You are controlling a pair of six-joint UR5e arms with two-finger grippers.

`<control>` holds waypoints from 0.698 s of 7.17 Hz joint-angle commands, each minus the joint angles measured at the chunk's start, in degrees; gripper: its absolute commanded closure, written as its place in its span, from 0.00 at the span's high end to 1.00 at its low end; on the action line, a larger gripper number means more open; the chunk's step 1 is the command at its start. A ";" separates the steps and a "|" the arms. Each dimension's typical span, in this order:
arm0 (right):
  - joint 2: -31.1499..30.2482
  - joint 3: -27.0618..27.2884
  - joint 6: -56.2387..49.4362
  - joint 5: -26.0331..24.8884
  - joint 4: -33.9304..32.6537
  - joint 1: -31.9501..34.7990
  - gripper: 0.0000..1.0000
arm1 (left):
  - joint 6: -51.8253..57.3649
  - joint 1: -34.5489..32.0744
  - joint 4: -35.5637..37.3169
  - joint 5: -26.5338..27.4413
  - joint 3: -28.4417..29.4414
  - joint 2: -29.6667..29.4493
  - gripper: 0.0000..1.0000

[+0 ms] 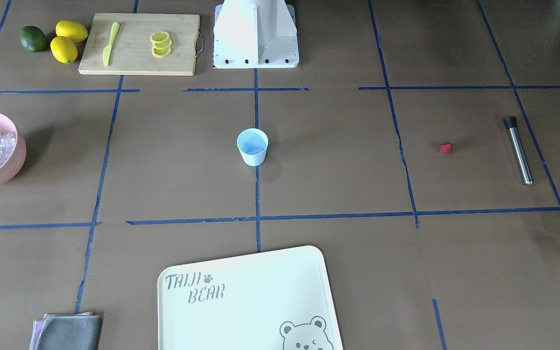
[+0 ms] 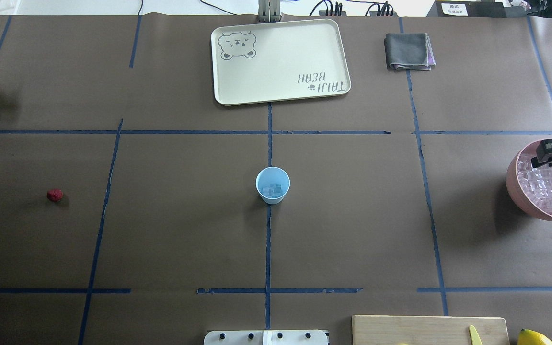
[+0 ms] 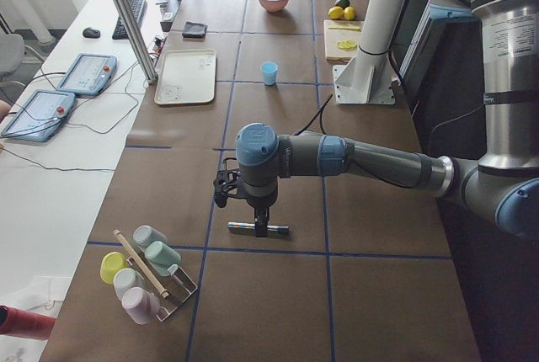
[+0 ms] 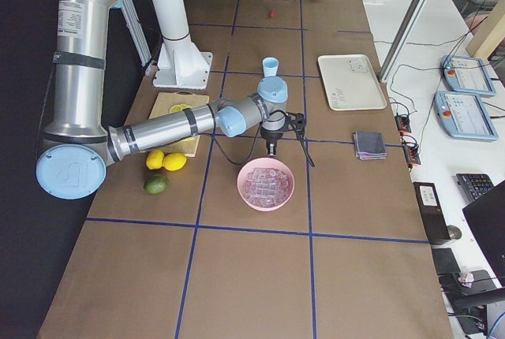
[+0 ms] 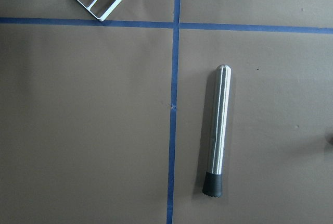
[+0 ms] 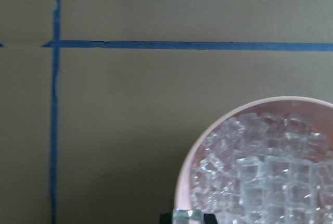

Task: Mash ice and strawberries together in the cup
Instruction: 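Carry the ice cube over the blue cup with the right gripper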

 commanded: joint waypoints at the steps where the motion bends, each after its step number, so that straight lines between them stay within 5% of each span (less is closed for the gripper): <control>1: 4.19 6.14 17.05 4.71 0.44 -4.57 0.00 | 0.00 0.07 0.00 0.00 0.00 -0.04 1.00; 3: 15.42 6.07 36.03 1.58 0.35 -15.01 0.00 | 0.00 -0.02 0.00 -0.09 0.00 -0.04 1.00; 5: 29.20 1.28 52.58 -13.13 0.00 -29.76 0.00 | 0.09 0.07 0.00 -0.17 -0.09 -0.04 1.00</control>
